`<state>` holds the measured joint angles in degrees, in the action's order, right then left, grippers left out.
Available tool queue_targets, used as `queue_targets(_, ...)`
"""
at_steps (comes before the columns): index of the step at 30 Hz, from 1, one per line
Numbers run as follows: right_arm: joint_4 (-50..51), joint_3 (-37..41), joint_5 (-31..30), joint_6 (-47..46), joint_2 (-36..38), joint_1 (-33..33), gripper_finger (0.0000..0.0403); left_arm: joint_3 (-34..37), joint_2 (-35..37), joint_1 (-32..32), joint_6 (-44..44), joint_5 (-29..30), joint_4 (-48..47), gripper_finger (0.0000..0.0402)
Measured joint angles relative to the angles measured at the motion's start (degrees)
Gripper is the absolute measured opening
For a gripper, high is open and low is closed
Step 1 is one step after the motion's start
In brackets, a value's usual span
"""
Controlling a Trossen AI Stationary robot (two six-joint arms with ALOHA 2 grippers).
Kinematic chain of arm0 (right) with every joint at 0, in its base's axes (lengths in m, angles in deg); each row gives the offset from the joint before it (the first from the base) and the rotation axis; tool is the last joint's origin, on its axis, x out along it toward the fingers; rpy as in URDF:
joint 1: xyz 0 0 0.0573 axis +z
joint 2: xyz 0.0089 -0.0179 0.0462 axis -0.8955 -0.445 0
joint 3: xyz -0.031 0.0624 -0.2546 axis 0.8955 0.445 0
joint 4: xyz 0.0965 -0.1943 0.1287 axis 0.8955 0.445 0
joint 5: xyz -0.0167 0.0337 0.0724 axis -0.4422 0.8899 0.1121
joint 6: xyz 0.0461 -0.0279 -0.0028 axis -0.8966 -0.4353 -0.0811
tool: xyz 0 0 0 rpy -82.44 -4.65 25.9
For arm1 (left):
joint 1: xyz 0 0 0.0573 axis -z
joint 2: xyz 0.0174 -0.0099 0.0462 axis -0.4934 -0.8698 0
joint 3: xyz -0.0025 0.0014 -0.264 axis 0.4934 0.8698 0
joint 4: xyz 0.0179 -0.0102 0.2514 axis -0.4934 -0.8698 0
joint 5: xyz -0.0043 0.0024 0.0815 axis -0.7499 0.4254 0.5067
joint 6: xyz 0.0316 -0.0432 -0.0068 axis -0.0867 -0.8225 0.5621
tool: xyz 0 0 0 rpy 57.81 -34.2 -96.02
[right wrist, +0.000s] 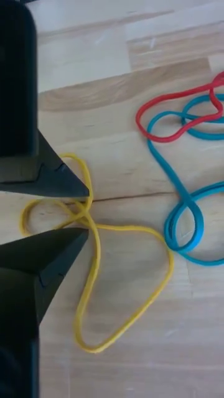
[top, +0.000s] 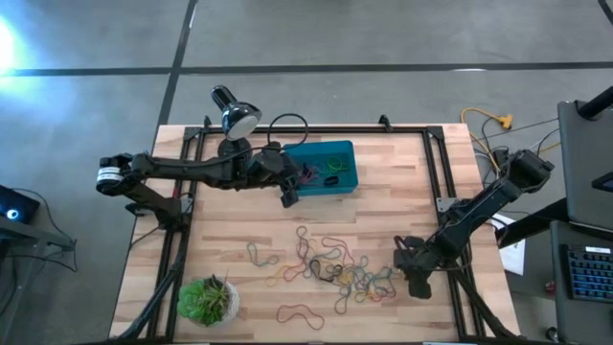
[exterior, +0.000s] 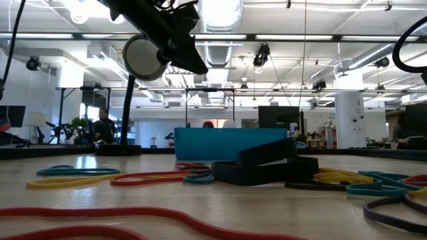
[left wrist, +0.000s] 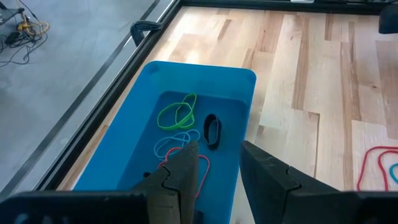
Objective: Pick and place rubber bands into bin
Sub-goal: Put the yellow rubber band into the blue bin
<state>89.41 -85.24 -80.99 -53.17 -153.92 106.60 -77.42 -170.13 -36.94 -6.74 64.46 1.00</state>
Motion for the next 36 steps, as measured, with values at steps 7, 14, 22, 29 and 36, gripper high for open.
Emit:
queue_targets(7, 0.7, 0.0, -1.3, -1.7, 0.0, 0.0, 0.0057, 0.0, 0.0, 0.0, 0.0, 0.0, 0.0, 0.0101)
queue_targets(14, 1.7, 0.0, -3.1, -6.2, 0.0, 0.0, 0.0013, 0.0, 0.0, 0.0, 0.1, 0.0, 0.0, 0.0101)
queue_targets(22, 5.5, -2.3, -10.0, -8.5, 0.4, 0.1, 0.0009, 0.0, 0.0, 0.0, 1.4, 0.0, 0.0, 0.0101)
queue_targets(29, 17.8, -9.4, -20.4, -9.2, 0.5, -0.3, 0.0008, 0.0, 0.0, -0.1, 2.0, 0.1, 0.2, 0.0101)
queue_targets(36, 26.1, -17.4, -29.2, -8.1, 1.0, -1.5, 0.0008, 0.0, 0.0, -0.1, 2.0, 0.1, 0.4, 0.0101)
